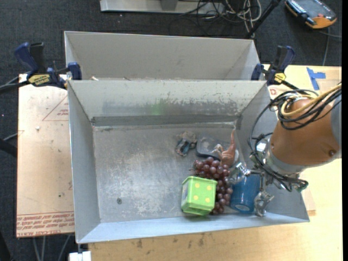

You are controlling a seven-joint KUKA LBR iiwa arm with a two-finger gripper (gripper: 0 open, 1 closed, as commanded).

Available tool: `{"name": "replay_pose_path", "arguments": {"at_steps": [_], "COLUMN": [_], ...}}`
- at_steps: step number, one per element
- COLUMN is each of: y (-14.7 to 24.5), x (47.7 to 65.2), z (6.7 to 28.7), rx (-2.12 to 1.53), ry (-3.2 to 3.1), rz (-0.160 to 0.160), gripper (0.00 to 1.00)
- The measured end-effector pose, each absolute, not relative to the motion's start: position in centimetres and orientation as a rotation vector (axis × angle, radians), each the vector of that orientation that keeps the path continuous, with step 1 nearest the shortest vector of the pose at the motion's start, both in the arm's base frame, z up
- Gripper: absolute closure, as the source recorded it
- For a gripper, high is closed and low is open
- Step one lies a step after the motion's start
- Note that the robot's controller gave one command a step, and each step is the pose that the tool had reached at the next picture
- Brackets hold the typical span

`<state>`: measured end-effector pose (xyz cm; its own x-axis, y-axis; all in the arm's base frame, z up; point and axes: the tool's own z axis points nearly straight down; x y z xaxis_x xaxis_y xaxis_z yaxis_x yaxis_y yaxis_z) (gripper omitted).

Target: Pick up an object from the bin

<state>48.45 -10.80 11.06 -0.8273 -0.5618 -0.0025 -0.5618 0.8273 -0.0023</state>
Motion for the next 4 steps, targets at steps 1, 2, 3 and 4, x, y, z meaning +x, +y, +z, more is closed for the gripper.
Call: {"name": "replay_pose_path", "arguments": {"at_steps": [1,2,3,4], "y": [-11.4,-11.4,-11.3,-11.3], "x": [51.0,51.0,50.9,50.8], "z": [8.5,8.5,8.7,9.8], "rx": [-1.324,-1.325,-1.325,-1.32], "ry": [2.863,2.863,2.861,2.85], "rz": [0.024,0.024,0.024,0.016], "gripper": [1.0,1.0,1.0,1.0]}}
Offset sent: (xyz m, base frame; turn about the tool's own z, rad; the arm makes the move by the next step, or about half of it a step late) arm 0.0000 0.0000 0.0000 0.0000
